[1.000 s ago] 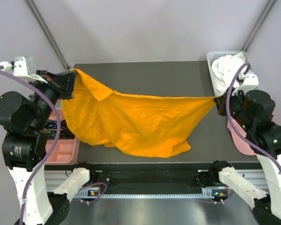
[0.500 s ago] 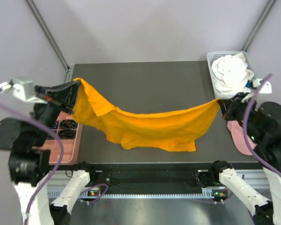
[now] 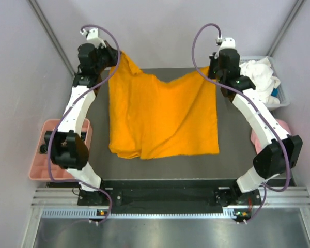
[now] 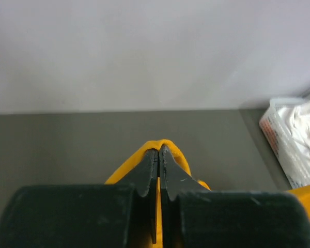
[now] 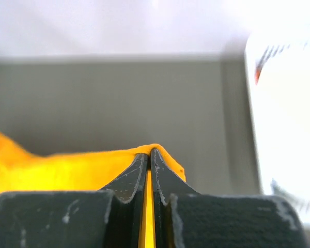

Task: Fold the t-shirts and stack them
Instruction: Flatten out the tshirt

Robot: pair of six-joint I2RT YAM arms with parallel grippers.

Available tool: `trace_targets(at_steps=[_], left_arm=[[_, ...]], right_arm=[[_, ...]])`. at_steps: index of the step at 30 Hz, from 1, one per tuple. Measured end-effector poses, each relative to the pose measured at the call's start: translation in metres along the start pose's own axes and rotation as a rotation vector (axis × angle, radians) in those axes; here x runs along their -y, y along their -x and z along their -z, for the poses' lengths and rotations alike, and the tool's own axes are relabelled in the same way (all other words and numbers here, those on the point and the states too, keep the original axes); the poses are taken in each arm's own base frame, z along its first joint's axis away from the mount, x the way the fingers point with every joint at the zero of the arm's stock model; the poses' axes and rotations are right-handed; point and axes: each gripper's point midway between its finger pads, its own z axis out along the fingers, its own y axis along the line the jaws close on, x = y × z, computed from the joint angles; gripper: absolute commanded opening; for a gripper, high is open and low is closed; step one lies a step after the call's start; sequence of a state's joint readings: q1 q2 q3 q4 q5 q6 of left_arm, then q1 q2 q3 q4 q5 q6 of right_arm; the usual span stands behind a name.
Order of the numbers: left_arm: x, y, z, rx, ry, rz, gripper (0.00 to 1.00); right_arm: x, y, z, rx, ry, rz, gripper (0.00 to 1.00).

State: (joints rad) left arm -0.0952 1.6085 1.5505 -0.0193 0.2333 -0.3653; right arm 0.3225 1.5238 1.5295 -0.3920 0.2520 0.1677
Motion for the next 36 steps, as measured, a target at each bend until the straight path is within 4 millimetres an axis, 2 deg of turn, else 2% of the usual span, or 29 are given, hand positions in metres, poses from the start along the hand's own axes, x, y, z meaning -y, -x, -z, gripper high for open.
trace_targets(at_steps=[2, 4, 5, 6, 8, 10, 12, 13, 16, 17, 19, 20, 22, 25, 29, 32, 36], left_arm=[[0.002, 0.025, -0.022, 0.049, -0.013, -0.016, 0.00], [0.014, 0.072, -0.034, 0.146, -0.045, -0.045, 0.00], [0.030, 0.114, -0.033, 0.238, -0.082, -0.073, 0.00], [0.036, 0.131, -0.029, 0.278, -0.096, -0.085, 0.00], [0.058, 0.178, -0.008, 0.381, -0.140, -0.119, 0.00], [0.077, 0.204, 0.023, 0.447, -0.170, -0.138, 0.00], [0.090, 0.209, 0.064, 0.471, -0.179, -0.139, 0.00], [0.094, 0.206, 0.084, 0.475, -0.179, -0.135, 0.00], [0.104, 0.178, 0.159, 0.475, -0.178, -0.118, 0.00], [0.106, 0.171, 0.175, 0.480, -0.180, -0.116, 0.00], [0.105, 0.147, 0.208, 0.466, -0.173, -0.099, 0.00], [0.103, 0.136, 0.217, 0.454, -0.166, -0.091, 0.00], [0.097, 0.108, 0.240, 0.425, -0.142, -0.071, 0.00], [0.074, 0.047, 0.262, 0.322, -0.069, -0.019, 0.00], [0.042, -0.039, 0.285, 0.160, 0.038, 0.065, 0.00], [0.030, -0.082, 0.293, 0.055, 0.081, 0.124, 0.00], [0.015, -0.129, 0.297, -0.051, 0.134, 0.193, 0.00]], right_arm=[[-0.003, 0.033, -0.010, 0.082, 0.000, 0.018, 0.00], [-0.004, 0.073, -0.010, 0.181, -0.005, 0.036, 0.00], [-0.003, 0.097, -0.006, 0.243, -0.009, 0.041, 0.00], [-0.001, 0.124, 0.002, 0.314, -0.014, 0.046, 0.00], [0.002, 0.156, 0.019, 0.405, -0.018, 0.048, 0.00], [0.004, 0.167, 0.038, 0.455, -0.011, 0.039, 0.00], [0.010, 0.158, 0.060, 0.463, 0.000, 0.034, 0.00], [0.013, 0.148, 0.071, 0.456, 0.009, 0.027, 0.00], [0.020, 0.106, 0.100, 0.421, 0.040, -0.004, 0.00], [0.021, 0.091, 0.105, 0.404, 0.049, -0.016, 0.00], [0.025, 0.043, 0.113, 0.344, 0.072, -0.051, 0.00], [0.027, 0.026, 0.116, 0.321, 0.077, -0.066, 0.00], [0.030, -0.024, 0.116, 0.231, 0.084, -0.094, 0.00], [0.034, -0.090, 0.118, 0.079, 0.082, -0.127, 0.00], [0.034, -0.143, 0.126, -0.067, 0.089, -0.176, 0.00], [0.032, -0.164, 0.135, -0.137, 0.104, -0.205, 0.00], [0.030, -0.179, 0.145, -0.205, 0.116, -0.232, 0.00]])
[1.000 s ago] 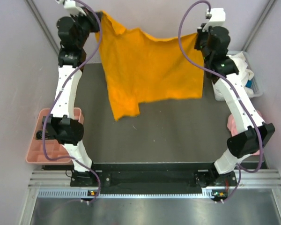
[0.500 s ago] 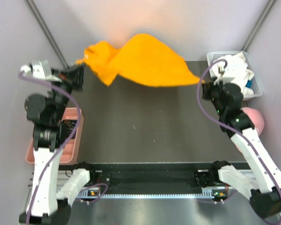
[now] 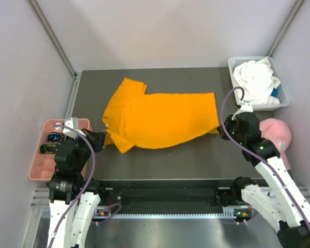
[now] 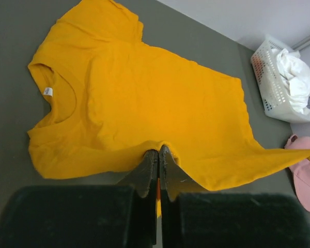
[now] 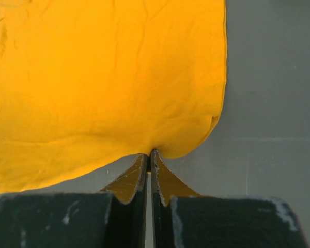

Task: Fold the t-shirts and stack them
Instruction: Flatten out the tshirt

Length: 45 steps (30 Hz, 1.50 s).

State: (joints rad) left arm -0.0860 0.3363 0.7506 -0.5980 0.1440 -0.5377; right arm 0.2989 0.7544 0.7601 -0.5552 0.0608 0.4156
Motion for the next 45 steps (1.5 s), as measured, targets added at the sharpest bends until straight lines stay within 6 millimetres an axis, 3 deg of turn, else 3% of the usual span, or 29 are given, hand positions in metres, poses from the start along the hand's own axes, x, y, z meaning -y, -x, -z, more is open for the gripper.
trace_targets(at_steps=[5, 11, 12, 13, 14, 16, 17, 18, 19, 21, 24, 28, 32, 40, 45], left_arm=[[-0.013, -0.016, 0.003, 0.002, 0.031, 0.053, 0.00], [-0.014, -0.021, 0.006, 0.013, 0.030, 0.097, 0.01], [-0.014, -0.021, 0.006, 0.011, 0.031, 0.098, 0.10], [-0.015, -0.022, 0.006, 0.009, 0.033, 0.098, 0.25], [-0.015, -0.023, 0.006, 0.005, 0.033, 0.101, 0.38], [-0.015, -0.023, 0.005, -0.002, 0.035, 0.096, 0.77], [-0.015, -0.024, 0.004, -0.006, 0.038, 0.099, 0.95], [-0.015, -0.023, 0.004, -0.009, 0.039, 0.101, 0.99], [-0.014, -0.022, 0.003, -0.013, 0.039, 0.103, 0.99], [-0.011, -0.017, 0.003, -0.011, 0.038, 0.104, 0.99], [-0.001, 0.000, 0.006, 0.013, 0.027, 0.093, 0.99], [0.020, 0.041, 0.012, 0.098, -0.005, 0.065, 0.99], [0.030, 0.069, 0.005, 0.170, -0.023, 0.040, 0.99], [0.017, 0.067, -0.051, 0.083, 0.035, 0.021, 0.99], [0.017, 0.065, -0.065, 0.063, 0.029, 0.016, 0.99]], right_arm=[[0.003, -0.014, 0.006, -0.053, -0.013, -0.033, 0.00], [0.007, -0.026, 0.010, -0.102, -0.031, -0.057, 0.00], [0.006, -0.027, 0.010, -0.107, -0.031, -0.061, 0.01], [0.006, -0.028, 0.010, -0.112, -0.030, -0.063, 0.20], [0.006, -0.029, 0.010, -0.115, -0.030, -0.067, 0.32], [0.006, -0.031, 0.011, -0.121, -0.031, -0.078, 0.58], [0.006, -0.031, 0.012, -0.124, -0.032, -0.082, 0.63], [0.006, -0.032, 0.012, -0.125, -0.035, -0.088, 0.68], [0.007, -0.032, 0.012, -0.126, -0.039, -0.089, 0.76], [0.009, -0.033, 0.012, -0.127, -0.053, -0.091, 0.80], [0.015, -0.033, 0.012, -0.122, -0.080, -0.089, 0.81], [0.018, -0.027, 0.010, -0.109, -0.112, -0.084, 0.82], [0.017, -0.022, -0.002, -0.107, -0.119, -0.084, 0.82], [0.023, -0.009, -0.043, -0.069, -0.187, -0.083, 0.82], [0.028, -0.002, -0.087, -0.094, -0.256, -0.067, 0.83]])
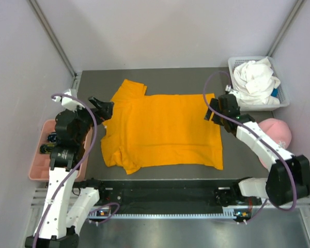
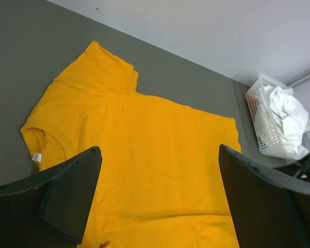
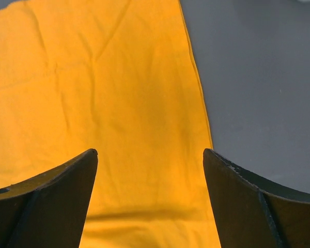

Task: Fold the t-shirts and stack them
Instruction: Flatten out the tshirt

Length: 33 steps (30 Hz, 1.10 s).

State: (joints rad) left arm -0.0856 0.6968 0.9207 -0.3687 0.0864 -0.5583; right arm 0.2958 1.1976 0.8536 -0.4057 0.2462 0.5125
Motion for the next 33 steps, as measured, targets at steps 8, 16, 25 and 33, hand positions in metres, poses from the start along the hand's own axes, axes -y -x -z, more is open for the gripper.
trace_targets(at_steps=[8, 16, 25, 33], left_arm=[[0.005, 0.002, -0.012, 0.007, -0.037, -0.018, 0.99], [-0.008, -0.021, -0.051, -0.067, -0.023, -0.004, 0.99], [-0.017, -0.039, -0.068, -0.111, -0.017, 0.007, 0.99], [-0.014, -0.037, -0.069, -0.096, -0.033, 0.004, 0.99]], right_arm=[[-0.005, 0.049, -0.068, 0.019, -0.068, -0.034, 0.82], [0.002, 0.097, -0.126, 0.019, -0.098, -0.027, 0.82], [-0.002, 0.083, -0.191, -0.109, -0.077, 0.036, 0.80], [0.005, 0.061, -0.196, -0.191, -0.080, 0.045, 0.74]])
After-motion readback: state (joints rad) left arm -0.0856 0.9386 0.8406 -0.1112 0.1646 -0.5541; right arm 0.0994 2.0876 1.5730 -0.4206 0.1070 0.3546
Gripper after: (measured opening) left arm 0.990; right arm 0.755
